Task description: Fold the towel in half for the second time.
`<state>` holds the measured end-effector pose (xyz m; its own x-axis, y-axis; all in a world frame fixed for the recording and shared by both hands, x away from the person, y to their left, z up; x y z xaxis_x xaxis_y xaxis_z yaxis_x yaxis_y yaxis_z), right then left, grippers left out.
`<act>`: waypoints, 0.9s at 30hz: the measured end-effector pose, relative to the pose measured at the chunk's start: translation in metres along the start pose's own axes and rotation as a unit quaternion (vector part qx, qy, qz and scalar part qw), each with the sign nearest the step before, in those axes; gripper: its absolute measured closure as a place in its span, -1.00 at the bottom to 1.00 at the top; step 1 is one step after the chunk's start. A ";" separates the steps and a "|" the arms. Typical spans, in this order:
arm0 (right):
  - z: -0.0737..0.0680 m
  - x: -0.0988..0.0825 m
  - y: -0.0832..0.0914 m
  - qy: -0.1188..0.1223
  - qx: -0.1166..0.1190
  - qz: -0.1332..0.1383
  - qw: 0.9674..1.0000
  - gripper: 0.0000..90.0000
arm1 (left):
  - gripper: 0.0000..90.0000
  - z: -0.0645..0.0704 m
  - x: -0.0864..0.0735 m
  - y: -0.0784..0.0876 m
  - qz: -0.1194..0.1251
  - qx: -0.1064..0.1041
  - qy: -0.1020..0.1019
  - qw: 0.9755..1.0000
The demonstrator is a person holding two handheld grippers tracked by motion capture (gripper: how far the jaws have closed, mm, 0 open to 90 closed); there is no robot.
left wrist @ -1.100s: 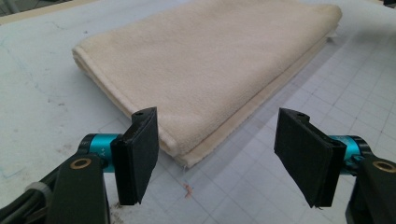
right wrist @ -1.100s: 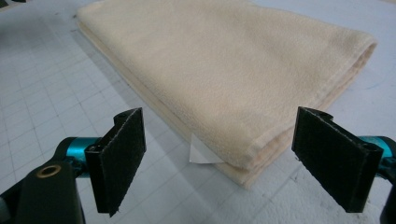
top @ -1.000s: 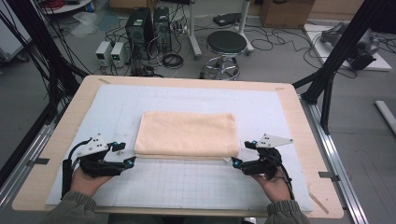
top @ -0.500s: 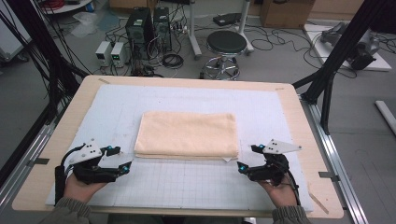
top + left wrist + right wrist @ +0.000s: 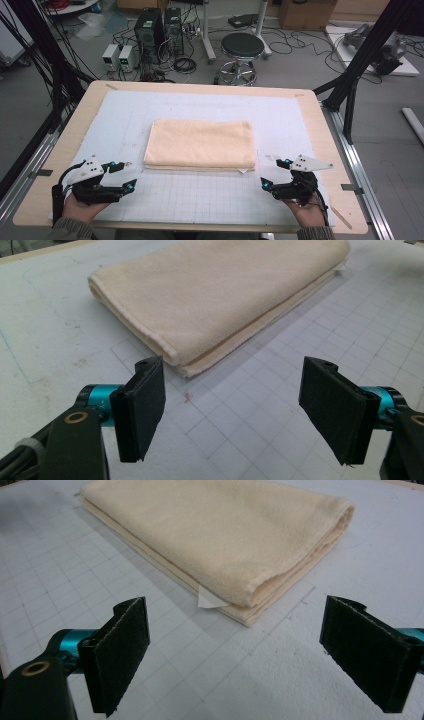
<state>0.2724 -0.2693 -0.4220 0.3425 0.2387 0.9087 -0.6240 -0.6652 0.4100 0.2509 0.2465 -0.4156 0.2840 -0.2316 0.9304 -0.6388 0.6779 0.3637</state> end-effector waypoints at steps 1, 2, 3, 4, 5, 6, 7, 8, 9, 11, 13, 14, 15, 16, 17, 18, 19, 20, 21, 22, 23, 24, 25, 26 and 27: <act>0.000 -0.002 0.003 -0.003 -0.001 0.000 1.000 -0.74 | -0.40 0.000 -0.001 0.001 -0.002 -0.001 0.000 1.000; 0.000 -0.002 0.004 -0.001 -0.002 0.001 1.000 -0.74 | -0.40 0.000 -0.001 0.003 -0.001 0.002 0.000 1.000; -0.001 -0.003 0.005 -0.003 -0.003 0.001 1.000 -0.74 | -0.40 0.001 -0.002 0.006 0.002 0.005 0.002 1.000; 0.000 -0.004 0.007 0.000 -0.004 0.001 1.000 -0.74 | -0.40 0.001 -0.003 0.007 0.003 0.007 0.002 1.000; 0.000 -0.004 0.007 0.000 -0.004 0.001 1.000 -0.74 | -0.40 0.001 -0.003 0.007 0.003 0.007 0.002 1.000; -0.001 -0.004 0.008 -0.002 -0.005 0.001 1.000 -0.74 | -0.40 0.001 -0.003 0.009 0.005 0.008 0.004 1.000; -0.001 -0.005 0.009 -0.005 -0.005 0.001 1.000 -0.74 | -0.40 0.001 -0.004 0.010 0.005 0.010 0.002 1.000; -0.001 -0.006 0.011 -0.007 -0.004 0.002 1.000 -0.74 | -0.40 0.001 -0.005 0.013 0.006 0.012 0.002 1.000; -0.001 -0.006 0.011 -0.007 -0.004 0.002 1.000 -0.74 | -0.40 0.001 -0.005 0.013 0.006 0.012 0.002 1.000; -0.001 -0.007 0.012 -0.006 -0.007 0.004 1.000 -0.74 | -0.40 0.001 -0.006 0.016 0.008 0.016 0.007 1.000; -0.001 -0.009 0.015 -0.007 -0.009 0.004 1.000 -0.74 | -0.40 0.000 -0.008 0.019 0.007 0.018 0.008 1.000; -0.002 -0.010 0.016 -0.011 -0.009 0.004 1.000 -0.74 | -0.41 0.000 -0.009 0.020 0.008 0.019 0.010 1.000; -0.002 -0.010 0.016 -0.010 -0.008 0.004 1.000 -0.74 | -0.42 0.000 -0.009 0.021 0.007 0.020 0.007 1.000; -0.002 -0.011 0.017 -0.005 -0.009 0.005 1.000 -0.74 | -0.42 0.000 -0.011 0.024 0.006 0.024 0.007 1.000; -0.003 -0.012 0.017 -0.009 -0.009 0.003 1.000 -0.74 | -0.42 0.001 -0.011 0.025 0.007 0.025 0.006 1.000; -0.004 -0.012 0.018 -0.010 -0.008 0.002 1.000 -0.74 | -0.42 0.001 -0.012 0.026 0.006 0.026 0.005 1.000; -0.004 -0.013 0.018 -0.009 -0.007 0.002 1.000 -0.74 | -0.42 0.001 -0.012 0.026 0.006 0.026 0.005 1.000; -0.005 -0.014 0.018 -0.009 -0.007 0.002 1.000 -0.74 | -0.42 0.001 -0.013 0.028 0.008 0.028 0.006 1.000; -0.005 -0.014 0.018 -0.008 -0.007 0.002 1.000 -0.74 | -0.42 0.000 -0.013 0.029 0.009 0.029 0.006 1.000; -0.006 -0.015 0.019 -0.011 -0.006 0.001 1.000 -0.74 | -0.42 0.000 -0.013 0.029 0.009 0.029 0.006 1.000; -0.006 -0.015 0.019 -0.008 -0.006 0.002 1.000 -0.74 | -0.43 0.000 -0.013 0.030 0.010 0.030 0.008 0.999; -0.006 -0.015 0.020 -0.008 -0.005 0.002 1.000 -0.74 | -0.43 0.000 -0.013 0.030 0.010 0.030 0.008 0.999; -0.007 -0.015 0.019 -0.008 -0.004 0.002 1.000 -0.74 | -0.43 -0.001 -0.013 0.030 0.011 0.030 0.006 0.999; -0.007 -0.015 0.019 -0.009 -0.004 0.002 1.000 -0.74 | -0.43 -0.001 -0.013 0.030 0.012 0.031 0.006 0.999; -0.007 -0.015 0.019 -0.009 -0.003 0.002 1.000 -0.74 | -0.43 -0.001 -0.013 0.030 0.013 0.031 0.006 0.999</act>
<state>0.2501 -0.2803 -0.4270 0.3530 0.2224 0.9088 -0.6303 -0.6613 0.4067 0.2285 0.2708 -0.4166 0.2756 -0.2064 0.9389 -0.6886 0.6391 0.3426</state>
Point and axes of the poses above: each handheld gripper's, and its own axes: y roughly backward along the jaws, x roughly out of its top, z roughly to its right, the point moved 3 cm from there along -y, roughly forward along the jaws, and after that the axes turned 6 degrees about z, right-handed, at the moved point
